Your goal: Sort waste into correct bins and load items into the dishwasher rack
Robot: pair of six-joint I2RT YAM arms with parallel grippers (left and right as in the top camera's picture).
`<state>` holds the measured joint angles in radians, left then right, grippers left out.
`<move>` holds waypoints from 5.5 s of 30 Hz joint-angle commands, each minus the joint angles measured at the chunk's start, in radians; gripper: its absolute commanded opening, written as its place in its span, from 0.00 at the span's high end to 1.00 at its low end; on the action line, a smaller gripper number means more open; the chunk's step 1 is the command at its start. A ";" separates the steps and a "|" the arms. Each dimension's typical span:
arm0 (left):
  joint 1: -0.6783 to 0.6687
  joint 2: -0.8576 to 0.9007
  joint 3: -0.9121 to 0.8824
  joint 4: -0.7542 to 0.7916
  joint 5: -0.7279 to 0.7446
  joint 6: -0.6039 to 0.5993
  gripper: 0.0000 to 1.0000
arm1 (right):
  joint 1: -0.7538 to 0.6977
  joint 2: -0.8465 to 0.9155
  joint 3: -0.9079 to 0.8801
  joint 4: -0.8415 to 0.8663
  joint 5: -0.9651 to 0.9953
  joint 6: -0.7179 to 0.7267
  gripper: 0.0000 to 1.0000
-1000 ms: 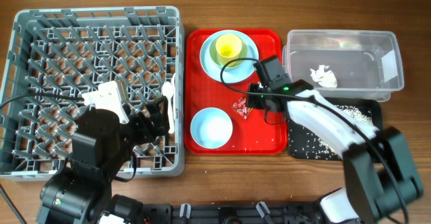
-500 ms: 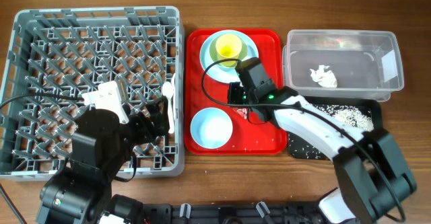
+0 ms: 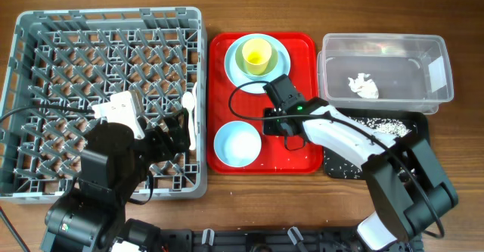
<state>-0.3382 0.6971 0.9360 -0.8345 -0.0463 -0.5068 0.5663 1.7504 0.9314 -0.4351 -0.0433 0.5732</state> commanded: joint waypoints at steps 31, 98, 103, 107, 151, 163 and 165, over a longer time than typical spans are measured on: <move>0.005 -0.001 0.015 0.002 0.000 -0.003 0.00 | -0.042 -0.163 0.089 -0.205 0.084 0.329 0.12; 0.005 -0.001 0.015 0.002 0.000 -0.003 0.00 | -0.492 -0.370 0.224 -0.184 0.499 -0.185 0.00; 0.005 -0.001 0.015 0.002 0.000 -0.003 0.00 | -0.485 -0.448 0.236 -0.212 0.422 -0.411 0.00; 0.005 -0.001 0.015 0.002 0.000 -0.003 0.00 | -0.485 -0.658 0.236 -0.243 0.348 -0.414 0.00; -0.093 1.080 1.088 -0.468 0.200 0.096 0.76 | -0.485 -1.157 0.235 -0.659 0.348 -0.416 0.00; -0.251 1.611 1.345 -0.345 0.018 0.137 0.66 | -0.485 -1.157 0.235 -0.659 0.348 -0.416 0.00; -0.267 1.630 1.345 -0.309 -0.009 0.141 0.66 | -0.485 -1.157 0.235 -0.659 0.348 -0.416 0.00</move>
<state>-0.5838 2.2959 2.2566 -1.1770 -0.0109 -0.3965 0.0776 0.5972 1.1603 -1.0958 0.3107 0.1699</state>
